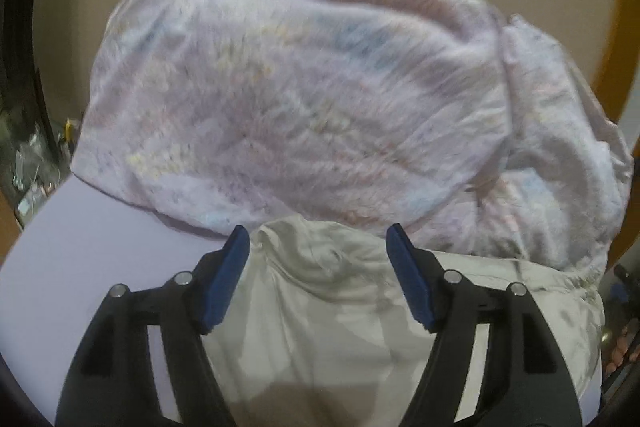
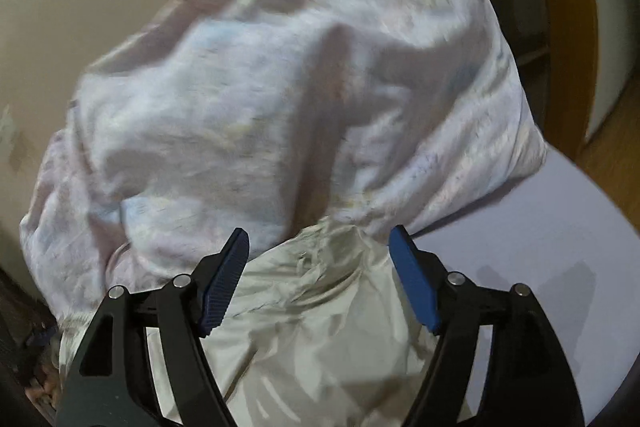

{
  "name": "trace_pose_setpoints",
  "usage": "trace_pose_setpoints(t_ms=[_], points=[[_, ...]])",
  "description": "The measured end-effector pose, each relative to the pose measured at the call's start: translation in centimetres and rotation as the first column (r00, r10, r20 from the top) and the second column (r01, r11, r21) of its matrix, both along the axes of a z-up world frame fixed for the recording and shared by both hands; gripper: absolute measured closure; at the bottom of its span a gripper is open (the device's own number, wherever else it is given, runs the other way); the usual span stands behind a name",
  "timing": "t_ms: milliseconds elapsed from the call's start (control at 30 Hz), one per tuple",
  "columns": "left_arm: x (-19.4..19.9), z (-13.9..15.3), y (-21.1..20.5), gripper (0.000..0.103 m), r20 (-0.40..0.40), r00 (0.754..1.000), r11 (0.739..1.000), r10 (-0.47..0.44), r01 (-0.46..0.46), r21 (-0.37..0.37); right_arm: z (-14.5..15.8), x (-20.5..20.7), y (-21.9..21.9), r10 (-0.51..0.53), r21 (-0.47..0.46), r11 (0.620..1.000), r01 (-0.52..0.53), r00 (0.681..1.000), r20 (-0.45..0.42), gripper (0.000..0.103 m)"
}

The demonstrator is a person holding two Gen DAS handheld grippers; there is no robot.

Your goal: Fold large clothes

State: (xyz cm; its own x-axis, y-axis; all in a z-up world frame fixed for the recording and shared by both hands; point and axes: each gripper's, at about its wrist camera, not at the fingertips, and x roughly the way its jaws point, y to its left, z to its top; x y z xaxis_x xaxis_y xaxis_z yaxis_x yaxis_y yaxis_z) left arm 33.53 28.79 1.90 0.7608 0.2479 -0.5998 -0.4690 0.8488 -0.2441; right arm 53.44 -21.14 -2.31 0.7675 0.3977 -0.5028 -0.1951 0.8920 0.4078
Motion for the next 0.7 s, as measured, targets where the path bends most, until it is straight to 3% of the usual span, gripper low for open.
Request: trace_pose_setpoints(t_ms=[100,233,333,500,700], points=[[-1.6,0.6,-2.2,0.029,0.008,0.998,0.998,-0.056,0.056,0.015,-0.3,-2.1,1.9,0.118,-0.037,0.992,-0.119,0.993,-0.020,0.031],[-3.1,-0.8,-5.6,0.028,-0.030,0.990,0.990,-0.138,0.139,0.018,-3.0,-5.5,6.6,0.324,-0.092,0.939,-0.332,0.942,-0.093,0.046],[-3.3,-2.4,-7.3,0.028,-0.059,0.983,0.985,-0.174,0.175,0.006,-4.3,-6.9,9.1,0.379,-0.124,0.911,-0.393,0.918,-0.119,0.054],[-1.7,-3.9,-8.0,0.028,-0.102,0.986,0.988,-0.133,0.140,0.064,-5.4,-5.7,10.9,0.333,-0.162,0.922,-0.352,0.934,-0.133,0.057],[1.8,-5.0,-6.9,0.028,-0.141,0.990,0.988,-0.005,0.027,0.154,-6.6,-3.1,13.4,0.240,-0.214,0.940,-0.266,0.961,-0.139,0.058]])
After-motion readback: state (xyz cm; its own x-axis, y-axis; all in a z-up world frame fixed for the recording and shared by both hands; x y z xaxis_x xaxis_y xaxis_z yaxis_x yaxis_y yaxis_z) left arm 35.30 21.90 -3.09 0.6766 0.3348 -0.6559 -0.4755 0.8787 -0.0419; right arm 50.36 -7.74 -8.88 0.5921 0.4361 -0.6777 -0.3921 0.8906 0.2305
